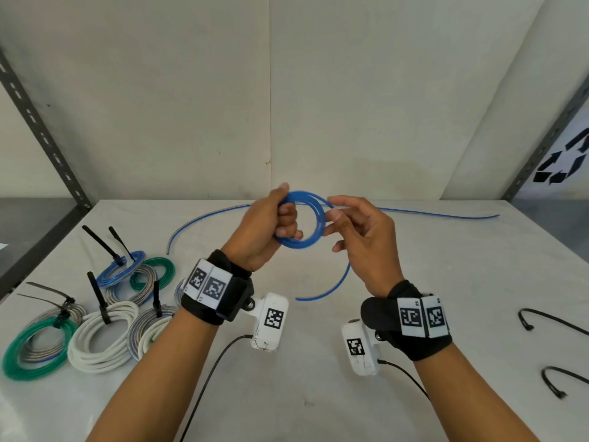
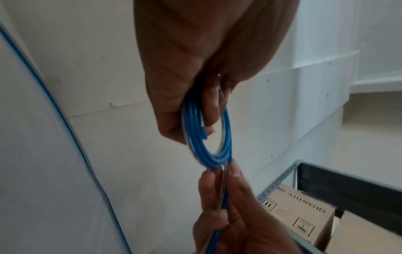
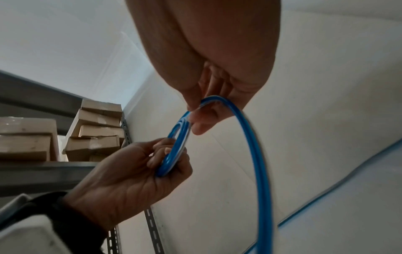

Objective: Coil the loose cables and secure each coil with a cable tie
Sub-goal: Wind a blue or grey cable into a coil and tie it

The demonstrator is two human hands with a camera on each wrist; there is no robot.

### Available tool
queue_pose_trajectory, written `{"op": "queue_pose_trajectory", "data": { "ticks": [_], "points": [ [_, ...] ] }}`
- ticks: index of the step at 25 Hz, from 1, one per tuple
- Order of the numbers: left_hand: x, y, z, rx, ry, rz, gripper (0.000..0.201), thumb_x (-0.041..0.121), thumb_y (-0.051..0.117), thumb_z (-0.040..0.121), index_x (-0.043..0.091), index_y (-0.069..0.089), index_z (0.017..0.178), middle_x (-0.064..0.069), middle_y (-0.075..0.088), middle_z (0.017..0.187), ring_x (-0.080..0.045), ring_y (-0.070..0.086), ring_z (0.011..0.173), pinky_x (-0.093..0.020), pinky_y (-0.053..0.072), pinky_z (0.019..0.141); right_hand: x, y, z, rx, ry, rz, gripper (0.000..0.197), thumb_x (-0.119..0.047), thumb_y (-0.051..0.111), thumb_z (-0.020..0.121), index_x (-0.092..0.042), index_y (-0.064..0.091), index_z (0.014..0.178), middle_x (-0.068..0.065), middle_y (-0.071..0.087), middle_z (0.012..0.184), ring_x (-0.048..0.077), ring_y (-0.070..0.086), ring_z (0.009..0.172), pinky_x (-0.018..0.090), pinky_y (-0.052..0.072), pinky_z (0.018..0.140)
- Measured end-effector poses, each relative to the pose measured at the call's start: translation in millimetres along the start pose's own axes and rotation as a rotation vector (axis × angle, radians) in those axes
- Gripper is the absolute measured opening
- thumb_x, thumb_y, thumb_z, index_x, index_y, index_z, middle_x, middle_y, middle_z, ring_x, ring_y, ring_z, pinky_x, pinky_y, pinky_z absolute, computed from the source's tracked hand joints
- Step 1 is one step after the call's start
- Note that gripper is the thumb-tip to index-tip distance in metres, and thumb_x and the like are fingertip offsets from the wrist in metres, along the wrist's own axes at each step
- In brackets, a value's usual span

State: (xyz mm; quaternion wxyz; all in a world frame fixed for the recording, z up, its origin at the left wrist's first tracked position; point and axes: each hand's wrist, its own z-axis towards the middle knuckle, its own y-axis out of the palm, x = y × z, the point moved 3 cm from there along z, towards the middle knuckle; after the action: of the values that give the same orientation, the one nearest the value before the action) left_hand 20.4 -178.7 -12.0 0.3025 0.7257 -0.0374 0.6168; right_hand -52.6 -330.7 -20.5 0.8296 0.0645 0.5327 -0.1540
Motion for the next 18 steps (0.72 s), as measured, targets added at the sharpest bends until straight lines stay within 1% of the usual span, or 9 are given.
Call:
{"op": "queue_pose_trajectory", "data": {
  "ticks": [2, 4, 6, 9, 12, 15, 17, 18],
  "points": [
    [7, -7, 1, 0.051, 0.058, -0.126, 0.048, 0.038, 0.037, 0.108, 0.02, 0.032, 0.064, 0.006, 0.02, 0.052, -0.011, 0.019, 0.044, -0.028, 0.04, 0.058, 0, 4, -2, 0.046, 0.065, 0.106, 0.005, -0.012, 0.061, 0.099, -0.01, 0.062, 0.103, 0.01, 0.076, 0.089, 0.024, 0.073, 0.073, 0.027, 0.051, 0.052],
    [11, -10, 0, 0.078, 0.1, -0.192, 0.048, 0.037, 0.036, 0.109, 0.019, 0.032, 0.065, 0.005, 0.02, 0.053, -0.011, 0.019, 0.044, -0.028, 0.04, 0.057, -1, 12, -5, 0.038, 0.095, 0.154, 0.004, -0.013, 0.062, 0.099, -0.009, 0.061, 0.097, 0.011, 0.076, 0.09, 0.025, 0.074, 0.077, 0.027, 0.053, 0.051],
    [12, -8, -2, 0.076, 0.111, -0.231, 0.048, 0.037, 0.035, 0.109, 0.018, 0.032, 0.064, 0.005, 0.019, 0.053, -0.01, 0.019, 0.044, -0.027, 0.041, 0.055, -2, 17, -7, 0.043, 0.102, 0.185, 0.005, -0.012, 0.063, 0.097, -0.009, 0.063, 0.094, 0.012, 0.076, 0.093, 0.026, 0.075, 0.084, 0.028, 0.055, 0.052],
    [11, -4, -3, 0.066, 0.106, -0.27, 0.049, 0.037, 0.035, 0.109, 0.018, 0.032, 0.064, 0.005, 0.018, 0.052, -0.01, 0.019, 0.044, -0.026, 0.041, 0.054, -2, 21, -8, 0.062, 0.105, 0.215, 0.007, -0.011, 0.067, 0.094, -0.006, 0.063, 0.093, 0.015, 0.075, 0.096, 0.026, 0.075, 0.087, 0.03, 0.058, 0.054],
    [5, 1, -3, 0.069, 0.111, -0.315, 0.049, 0.037, 0.035, 0.109, 0.018, 0.032, 0.064, 0.006, 0.018, 0.05, -0.01, 0.02, 0.043, -0.026, 0.04, 0.055, -2, 25, -11, 0.085, 0.107, 0.244, 0.014, -0.009, 0.072, 0.09, -0.005, 0.059, 0.094, 0.013, 0.077, 0.097, 0.024, 0.075, 0.086, 0.031, 0.059, 0.056],
    [-3, 8, -3, 0.078, 0.136, -0.329, 0.048, 0.038, 0.033, 0.109, 0.018, 0.034, 0.065, 0.005, 0.02, 0.05, -0.011, 0.022, 0.045, -0.029, 0.039, 0.062, -1, 24, -12, 0.16, 0.098, 0.248, 0.014, -0.008, 0.074, 0.088, -0.009, 0.061, 0.093, 0.012, 0.077, 0.096, 0.022, 0.075, 0.085, 0.028, 0.057, 0.058],
    [-4, 10, -4, 0.058, 0.137, -0.283, 0.047, 0.036, 0.032, 0.109, 0.017, 0.036, 0.066, 0.004, 0.024, 0.051, -0.013, 0.028, 0.047, -0.03, 0.044, 0.066, -2, 19, -10, 0.192, 0.083, 0.244, 0.012, -0.009, 0.074, 0.088, -0.008, 0.064, 0.096, 0.013, 0.077, 0.096, 0.022, 0.075, 0.086, 0.027, 0.057, 0.058],
    [-3, 8, -4, 0.034, 0.122, -0.239, 0.047, 0.033, 0.03, 0.109, 0.016, 0.038, 0.066, 0.002, 0.027, 0.052, -0.015, 0.033, 0.049, -0.031, 0.047, 0.069, -2, 16, -8, 0.198, 0.074, 0.242, 0.012, -0.009, 0.073, 0.089, -0.007, 0.065, 0.098, 0.014, 0.077, 0.096, 0.023, 0.075, 0.087, 0.027, 0.057, 0.058]
  ]
}}
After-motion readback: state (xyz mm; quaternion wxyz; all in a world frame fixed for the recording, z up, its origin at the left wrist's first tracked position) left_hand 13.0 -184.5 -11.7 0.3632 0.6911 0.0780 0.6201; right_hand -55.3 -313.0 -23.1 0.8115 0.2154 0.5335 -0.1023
